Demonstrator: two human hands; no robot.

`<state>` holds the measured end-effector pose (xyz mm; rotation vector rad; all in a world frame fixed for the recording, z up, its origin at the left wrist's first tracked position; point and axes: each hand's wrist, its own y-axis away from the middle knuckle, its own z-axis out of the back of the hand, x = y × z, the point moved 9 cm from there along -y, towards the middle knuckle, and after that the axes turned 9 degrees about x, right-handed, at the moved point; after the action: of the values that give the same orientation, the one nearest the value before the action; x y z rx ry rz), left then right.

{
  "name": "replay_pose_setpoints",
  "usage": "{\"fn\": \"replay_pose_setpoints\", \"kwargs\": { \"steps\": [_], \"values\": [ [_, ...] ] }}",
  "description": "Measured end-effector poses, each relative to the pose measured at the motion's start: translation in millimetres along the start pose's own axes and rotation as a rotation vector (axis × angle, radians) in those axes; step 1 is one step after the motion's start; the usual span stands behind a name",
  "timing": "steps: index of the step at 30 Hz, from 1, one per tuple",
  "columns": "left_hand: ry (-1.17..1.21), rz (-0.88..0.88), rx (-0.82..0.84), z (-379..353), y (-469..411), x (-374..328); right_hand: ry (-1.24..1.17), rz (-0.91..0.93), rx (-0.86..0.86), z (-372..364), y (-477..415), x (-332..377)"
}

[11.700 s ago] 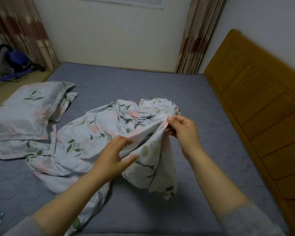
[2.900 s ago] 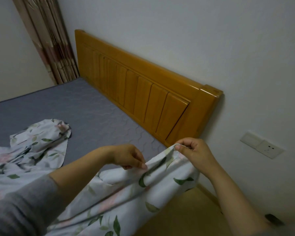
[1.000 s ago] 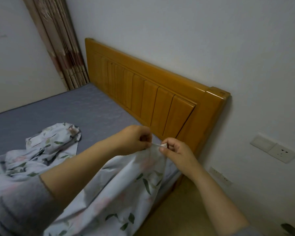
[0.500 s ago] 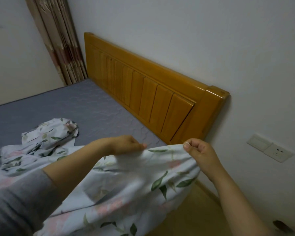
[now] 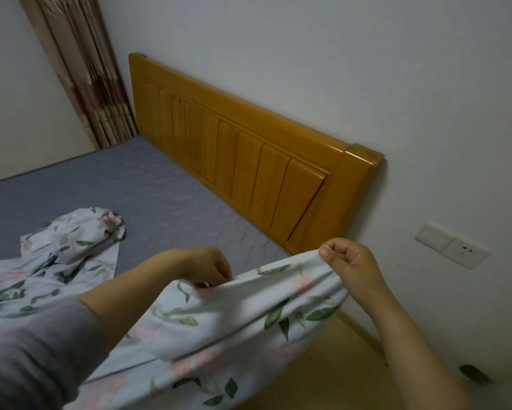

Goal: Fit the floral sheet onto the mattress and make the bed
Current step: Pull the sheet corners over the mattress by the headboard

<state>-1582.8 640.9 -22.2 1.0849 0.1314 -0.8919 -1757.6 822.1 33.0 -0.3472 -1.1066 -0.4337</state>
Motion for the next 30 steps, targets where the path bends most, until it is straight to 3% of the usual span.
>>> {"fn": "replay_pose_setpoints", "kwargs": {
  "steps": [5, 8, 11, 23, 30],
  "values": [
    [-0.004, -0.228, -0.693, 83.7, 35.0, -29.5, 0.023, -0.11, -0.007, -4.6, 8.6, -25.9],
    [-0.236, -0.393, -0.917, 97.5, 53.0, -68.0, 0.007, -0.142, -0.072, -6.1, 11.3, -32.6],
    [-0.404, -0.427, -0.898, 90.2, 38.3, -71.3, -0.016, -0.189, -0.086, -5.7, 18.0, -38.9],
    [-0.38, -0.525, -0.812, 80.1, -26.5, -77.4, 0.044, -0.268, -0.147, -8.5, 26.5, -72.7],
    [-0.384, -0.43, -0.703, 85.9, -108.9, -89.2, 0.032, -0.359, -0.155, 17.0, -13.7, -144.7]
  ]
}}
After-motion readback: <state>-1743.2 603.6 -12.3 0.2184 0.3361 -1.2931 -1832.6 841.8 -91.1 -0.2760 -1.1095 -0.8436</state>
